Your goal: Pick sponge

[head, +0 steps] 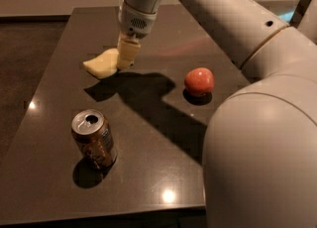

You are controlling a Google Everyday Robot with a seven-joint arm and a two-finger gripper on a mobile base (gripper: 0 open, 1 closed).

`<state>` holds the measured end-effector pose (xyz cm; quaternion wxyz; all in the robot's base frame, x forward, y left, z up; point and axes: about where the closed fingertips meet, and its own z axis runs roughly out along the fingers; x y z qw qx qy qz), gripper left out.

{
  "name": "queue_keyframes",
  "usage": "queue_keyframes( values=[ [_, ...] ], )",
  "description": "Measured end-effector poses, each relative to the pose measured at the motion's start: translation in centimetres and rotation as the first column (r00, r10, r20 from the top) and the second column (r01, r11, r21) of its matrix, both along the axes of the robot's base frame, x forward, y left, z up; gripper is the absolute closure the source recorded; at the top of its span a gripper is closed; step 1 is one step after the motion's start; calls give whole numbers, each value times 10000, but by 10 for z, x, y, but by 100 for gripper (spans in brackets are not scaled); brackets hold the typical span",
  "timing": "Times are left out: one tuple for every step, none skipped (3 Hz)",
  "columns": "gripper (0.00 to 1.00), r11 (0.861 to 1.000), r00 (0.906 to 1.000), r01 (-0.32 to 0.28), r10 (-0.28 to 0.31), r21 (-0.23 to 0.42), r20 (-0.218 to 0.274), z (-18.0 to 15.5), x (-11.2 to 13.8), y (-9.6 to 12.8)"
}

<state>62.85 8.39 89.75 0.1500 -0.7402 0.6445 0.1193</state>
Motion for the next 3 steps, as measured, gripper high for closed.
queue_keyframes(
  values=[
    [100, 9989, 9992, -284, 273, 378, 280, 39, -9, -10],
    [100, 9951, 9960, -662, 614, 740, 652, 73, -18, -12],
    [100, 9951, 9960, -661, 613, 741, 653, 73, -18, -12]
  ],
)
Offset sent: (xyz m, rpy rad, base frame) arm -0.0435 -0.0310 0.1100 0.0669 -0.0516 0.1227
